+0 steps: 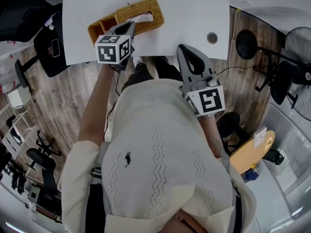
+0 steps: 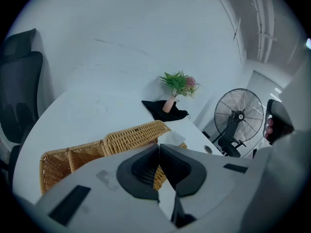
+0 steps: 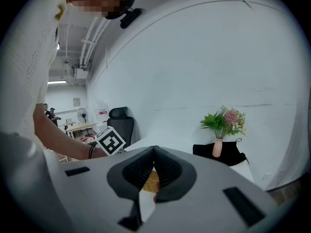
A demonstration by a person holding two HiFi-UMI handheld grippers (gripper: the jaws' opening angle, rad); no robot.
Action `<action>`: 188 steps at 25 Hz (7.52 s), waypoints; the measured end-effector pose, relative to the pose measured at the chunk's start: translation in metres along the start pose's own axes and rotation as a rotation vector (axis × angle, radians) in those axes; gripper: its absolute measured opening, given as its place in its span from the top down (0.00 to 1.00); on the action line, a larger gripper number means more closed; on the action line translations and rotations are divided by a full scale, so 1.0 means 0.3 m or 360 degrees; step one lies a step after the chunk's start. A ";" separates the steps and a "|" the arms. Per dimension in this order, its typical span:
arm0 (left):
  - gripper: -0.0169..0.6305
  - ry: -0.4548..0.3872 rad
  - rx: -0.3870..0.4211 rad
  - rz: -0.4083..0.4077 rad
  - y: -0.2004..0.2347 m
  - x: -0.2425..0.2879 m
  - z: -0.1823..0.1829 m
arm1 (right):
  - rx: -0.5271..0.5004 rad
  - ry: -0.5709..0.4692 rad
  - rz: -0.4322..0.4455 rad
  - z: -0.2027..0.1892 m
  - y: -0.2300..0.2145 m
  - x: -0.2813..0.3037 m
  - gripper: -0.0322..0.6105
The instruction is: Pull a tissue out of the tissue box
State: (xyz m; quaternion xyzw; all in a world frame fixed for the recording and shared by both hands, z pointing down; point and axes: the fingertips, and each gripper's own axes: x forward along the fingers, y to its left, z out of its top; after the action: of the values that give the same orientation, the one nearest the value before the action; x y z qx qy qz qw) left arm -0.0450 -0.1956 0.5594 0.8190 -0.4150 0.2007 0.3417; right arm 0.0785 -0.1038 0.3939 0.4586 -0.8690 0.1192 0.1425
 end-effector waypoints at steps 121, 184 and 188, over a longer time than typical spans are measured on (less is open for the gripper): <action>0.95 -0.0476 -0.0184 0.0034 -0.214 -0.370 0.082 | -0.0133 -0.0046 0.0407 0.026 0.102 0.067 0.95; 0.95 -0.1021 0.0113 -0.0043 -0.411 -0.642 0.285 | -0.0142 -0.0281 0.0411 0.233 0.051 -0.008 0.95; 0.95 -0.1022 0.0119 -0.0043 -0.411 -0.648 0.288 | -0.0143 -0.0279 0.0419 0.234 0.057 -0.008 0.95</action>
State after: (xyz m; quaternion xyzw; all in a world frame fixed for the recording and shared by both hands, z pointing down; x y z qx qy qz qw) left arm -0.0520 -0.1009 0.3326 0.8579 -0.4830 -0.0573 0.1658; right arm 0.0557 -0.1163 0.3265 0.3426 -0.9351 0.0574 0.0698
